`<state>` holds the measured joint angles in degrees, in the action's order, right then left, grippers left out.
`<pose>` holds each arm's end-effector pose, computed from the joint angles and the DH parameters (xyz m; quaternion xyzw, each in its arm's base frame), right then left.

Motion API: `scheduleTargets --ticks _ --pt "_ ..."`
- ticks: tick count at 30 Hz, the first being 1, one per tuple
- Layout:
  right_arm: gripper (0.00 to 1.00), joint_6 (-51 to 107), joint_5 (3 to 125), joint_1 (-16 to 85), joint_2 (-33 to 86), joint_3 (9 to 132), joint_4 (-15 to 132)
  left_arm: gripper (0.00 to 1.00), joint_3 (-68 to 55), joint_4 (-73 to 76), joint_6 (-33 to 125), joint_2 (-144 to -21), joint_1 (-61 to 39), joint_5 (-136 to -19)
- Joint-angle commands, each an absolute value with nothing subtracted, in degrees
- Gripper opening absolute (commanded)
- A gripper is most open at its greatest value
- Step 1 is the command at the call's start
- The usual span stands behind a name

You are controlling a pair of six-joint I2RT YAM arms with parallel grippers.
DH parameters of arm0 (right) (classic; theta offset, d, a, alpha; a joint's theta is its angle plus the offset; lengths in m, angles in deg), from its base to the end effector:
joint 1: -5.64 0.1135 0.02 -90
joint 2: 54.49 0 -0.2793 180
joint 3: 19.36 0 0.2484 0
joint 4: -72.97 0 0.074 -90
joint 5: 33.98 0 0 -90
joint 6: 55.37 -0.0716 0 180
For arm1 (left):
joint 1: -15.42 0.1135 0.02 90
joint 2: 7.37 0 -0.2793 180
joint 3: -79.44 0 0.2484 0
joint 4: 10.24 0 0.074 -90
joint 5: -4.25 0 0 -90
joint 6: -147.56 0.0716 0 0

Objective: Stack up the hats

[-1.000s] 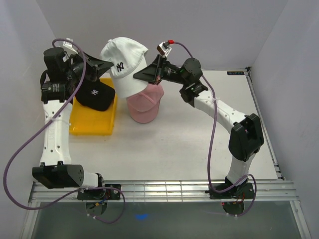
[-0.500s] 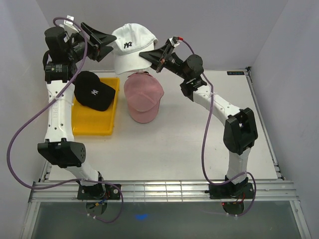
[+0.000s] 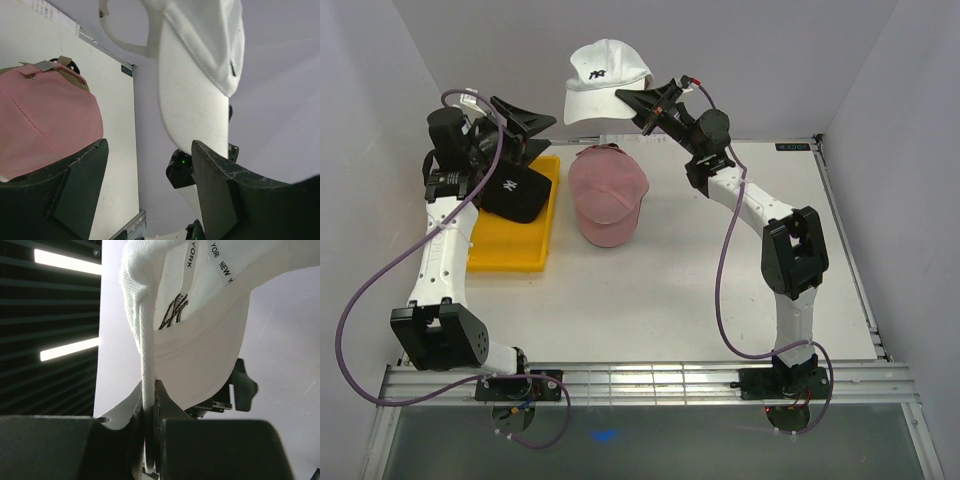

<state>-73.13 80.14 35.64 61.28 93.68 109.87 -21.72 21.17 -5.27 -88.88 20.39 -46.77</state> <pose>0.4226 0.2778 0.4315 0.1437 0.4723 0.8413 0.2201 0.3423 -0.0154 0.4468 -0.2332 0.7245 -0.5143 0.3954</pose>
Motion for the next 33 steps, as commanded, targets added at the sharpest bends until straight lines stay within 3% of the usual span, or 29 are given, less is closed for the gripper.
scheduleTargets --ticks 1,13,33 --pt "0.08 -75.14 78.17 36.06 61.18 95.42 118.49 0.78 -17.61 13.32 -8.88 -86.56 20.17 -44.18" --pt "0.08 -76.37 79.13 36.41 61.88 91.91 123.59 0.78 -11.01 -3.55 -20.21 -86.74 18.67 -44.09" --pt "0.08 -78.31 80.27 36.93 62.32 89.10 127.10 0.76 -12.24 -5.58 -21.45 -90.86 13.22 -45.58"
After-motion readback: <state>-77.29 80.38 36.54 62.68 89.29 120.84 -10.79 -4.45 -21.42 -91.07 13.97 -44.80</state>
